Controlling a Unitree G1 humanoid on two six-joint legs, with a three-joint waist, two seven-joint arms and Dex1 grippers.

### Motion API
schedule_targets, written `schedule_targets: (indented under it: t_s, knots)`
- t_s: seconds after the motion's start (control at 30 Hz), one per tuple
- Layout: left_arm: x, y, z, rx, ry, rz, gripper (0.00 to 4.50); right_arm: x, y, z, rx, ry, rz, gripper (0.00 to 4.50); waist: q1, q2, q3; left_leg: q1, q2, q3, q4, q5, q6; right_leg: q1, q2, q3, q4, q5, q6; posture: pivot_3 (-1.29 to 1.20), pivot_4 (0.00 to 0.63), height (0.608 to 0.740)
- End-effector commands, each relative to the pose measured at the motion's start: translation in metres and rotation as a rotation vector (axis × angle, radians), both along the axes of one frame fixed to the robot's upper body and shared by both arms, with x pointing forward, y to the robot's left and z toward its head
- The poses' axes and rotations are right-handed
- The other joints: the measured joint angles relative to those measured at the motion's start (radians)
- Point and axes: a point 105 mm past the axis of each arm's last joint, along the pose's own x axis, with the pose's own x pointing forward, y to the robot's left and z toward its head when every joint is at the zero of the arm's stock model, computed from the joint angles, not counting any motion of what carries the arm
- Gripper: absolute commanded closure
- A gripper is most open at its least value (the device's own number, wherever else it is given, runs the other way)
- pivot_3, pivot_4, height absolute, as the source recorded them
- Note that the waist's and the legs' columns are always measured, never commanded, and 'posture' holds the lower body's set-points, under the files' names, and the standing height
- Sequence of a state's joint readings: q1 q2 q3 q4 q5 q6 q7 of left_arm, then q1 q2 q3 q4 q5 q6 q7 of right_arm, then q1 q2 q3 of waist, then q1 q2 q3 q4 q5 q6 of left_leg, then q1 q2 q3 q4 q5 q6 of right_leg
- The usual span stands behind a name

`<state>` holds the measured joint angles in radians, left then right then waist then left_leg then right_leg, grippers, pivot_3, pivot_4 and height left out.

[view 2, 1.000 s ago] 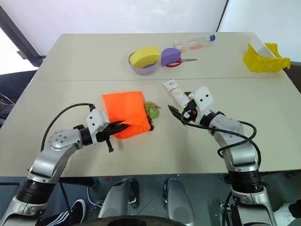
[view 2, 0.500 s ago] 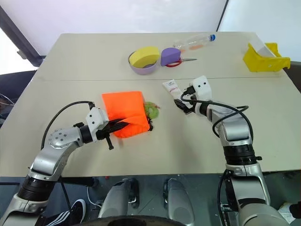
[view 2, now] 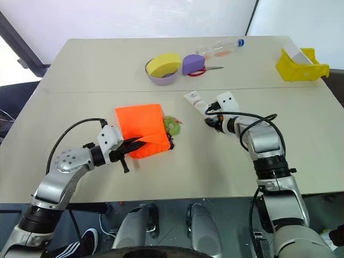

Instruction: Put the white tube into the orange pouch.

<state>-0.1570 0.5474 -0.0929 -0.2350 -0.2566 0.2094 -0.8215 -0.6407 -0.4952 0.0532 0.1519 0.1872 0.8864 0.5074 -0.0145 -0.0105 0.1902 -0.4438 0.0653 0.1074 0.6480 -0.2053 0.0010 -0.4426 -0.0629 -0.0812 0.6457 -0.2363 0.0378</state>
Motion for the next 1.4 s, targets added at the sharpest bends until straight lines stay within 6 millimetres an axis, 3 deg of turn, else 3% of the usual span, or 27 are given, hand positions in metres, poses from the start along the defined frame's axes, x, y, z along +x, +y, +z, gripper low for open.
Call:
schedule_targets:
  t_s: [0.03,0.2,0.37,0.47,0.53,0.63,0.8,0.87,1.0,1.2,1.4]
  knots:
    - [0.000,0.001,0.010,-0.004,-0.047,0.000,4.50,0.001,0.001,0.014,0.023,-0.049,0.002,2.69,-0.001,0.000,0.000,0.000,0.000,0.000,0.000,0.000,0.000,0.000,0.000,0.000,0.000,0.000,0.000,0.00,0.150,0.740]
    - [0.001,-0.002,0.011,-0.008,-0.047,-0.005,4.50,-0.010,-0.004,0.041,0.055,-0.165,0.065,2.69,0.004,0.000,0.000,0.000,0.000,0.000,0.000,0.000,0.000,0.000,0.000,0.000,0.000,0.000,0.000,0.00,0.150,0.740]
    - [0.003,-0.003,0.012,-0.015,-0.045,-0.004,4.50,-0.059,0.005,0.062,0.221,-0.181,0.268,2.69,0.008,0.000,0.000,-0.002,0.000,0.000,0.000,0.000,0.000,0.000,0.000,0.000,-0.001,0.000,0.004,0.00,0.150,0.740]
    - [0.007,0.001,0.014,-0.027,-0.042,0.022,4.50,-0.120,0.014,0.052,0.268,-0.072,0.488,2.69,0.017,0.000,0.000,-0.002,0.000,-0.001,-0.002,0.000,0.000,0.000,0.000,-0.001,-0.003,0.000,0.004,0.00,0.150,0.740]
    - [0.007,0.001,0.016,-0.034,-0.038,0.025,4.50,-0.143,0.016,0.046,0.269,-0.019,0.558,2.69,0.025,0.000,0.000,-0.001,0.000,-0.002,-0.002,-0.001,0.000,0.001,0.000,-0.001,-0.004,-0.001,0.002,0.00,0.150,0.740]
    - [0.007,0.001,0.016,-0.034,-0.035,0.022,4.50,-0.165,0.021,0.039,0.276,0.041,0.623,2.69,0.021,0.000,0.000,-0.001,0.000,-0.002,-0.002,-0.001,0.000,0.001,-0.001,0.000,-0.005,-0.002,0.003,0.00,0.150,0.740]
    - [0.011,0.001,0.020,-0.043,-0.026,0.024,4.50,-0.182,0.036,0.024,0.240,0.100,0.714,2.69,0.022,0.000,0.000,0.000,0.002,-0.007,-0.003,-0.003,-0.003,0.003,0.000,-0.005,-0.015,0.001,0.002,0.00,0.150,0.740]
    - [0.011,-0.001,0.023,-0.047,-0.028,0.019,4.50,-0.186,0.040,0.013,0.197,0.117,0.734,2.69,0.022,0.001,0.000,0.000,0.002,-0.009,-0.003,-0.003,-0.003,0.001,0.000,-0.006,-0.020,0.001,0.001,0.00,0.150,0.740]
    - [0.008,-0.005,0.029,-0.055,-0.015,-0.006,4.50,-0.169,0.047,0.003,0.134,0.034,0.697,2.69,0.021,0.001,0.000,-0.002,0.002,-0.007,-0.009,-0.003,-0.003,0.007,-0.003,-0.008,-0.035,0.005,0.003,0.00,0.150,0.740]
    - [-0.004,-0.010,0.030,-0.040,0.036,-0.061,4.50,-0.141,0.055,-0.007,0.083,-0.053,0.584,2.69,0.025,0.000,0.000,-0.002,0.000,-0.003,-0.005,-0.004,-0.002,0.004,-0.005,-0.008,-0.032,0.012,0.008,0.00,0.150,0.740]
    - [-0.018,-0.020,0.026,-0.041,0.080,-0.116,4.50,-0.130,0.074,-0.008,0.103,-0.094,0.517,2.69,0.027,0.000,0.000,-0.004,0.001,-0.003,-0.005,-0.005,-0.001,0.001,0.000,-0.008,-0.026,0.012,0.007,0.00,0.150,0.740]
